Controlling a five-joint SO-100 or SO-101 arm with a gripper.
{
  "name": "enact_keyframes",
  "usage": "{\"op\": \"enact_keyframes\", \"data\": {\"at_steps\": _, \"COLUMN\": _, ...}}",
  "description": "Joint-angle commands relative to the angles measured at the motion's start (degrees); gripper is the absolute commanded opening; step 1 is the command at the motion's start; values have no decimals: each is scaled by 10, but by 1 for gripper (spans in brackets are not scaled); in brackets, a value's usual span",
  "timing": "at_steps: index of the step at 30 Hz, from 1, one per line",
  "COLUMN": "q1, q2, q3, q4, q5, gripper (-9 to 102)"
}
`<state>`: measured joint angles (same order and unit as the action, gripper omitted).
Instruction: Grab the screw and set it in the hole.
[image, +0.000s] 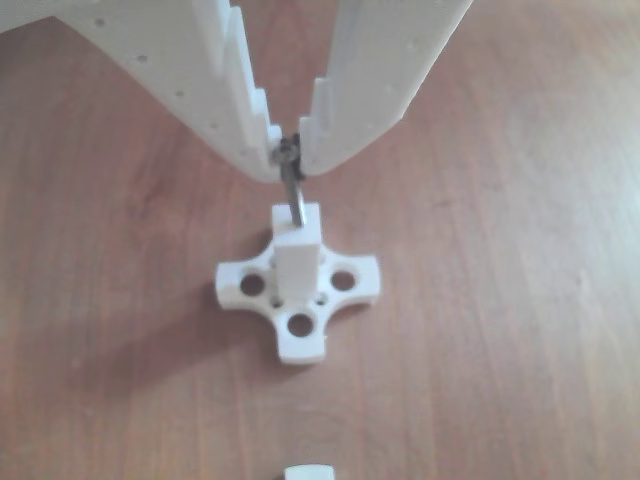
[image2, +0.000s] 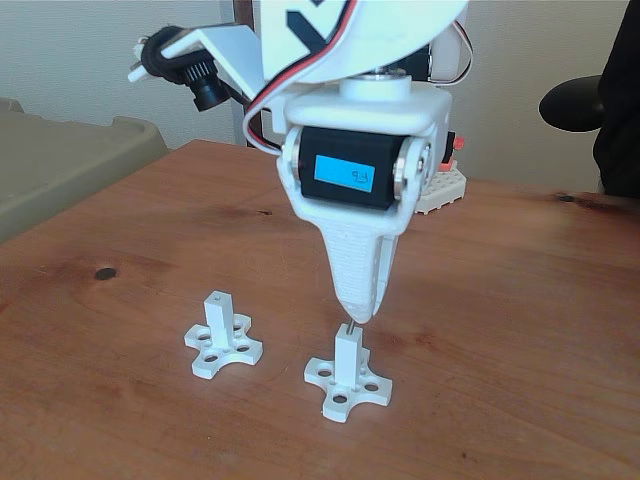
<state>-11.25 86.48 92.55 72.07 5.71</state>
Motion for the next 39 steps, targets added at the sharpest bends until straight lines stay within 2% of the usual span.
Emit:
{"op": "enact_keyframes", "data": {"at_steps": 1, "q1": 2, "q2": 11, "q3": -11, "q4": 1, "q5": -5, "gripper": -4}}
{"op": "enact_keyframes", "data": {"at_steps": 39, "q1": -1, "q2": 20, "q3": 1, "q4": 5, "q5": -8, "gripper": -4}}
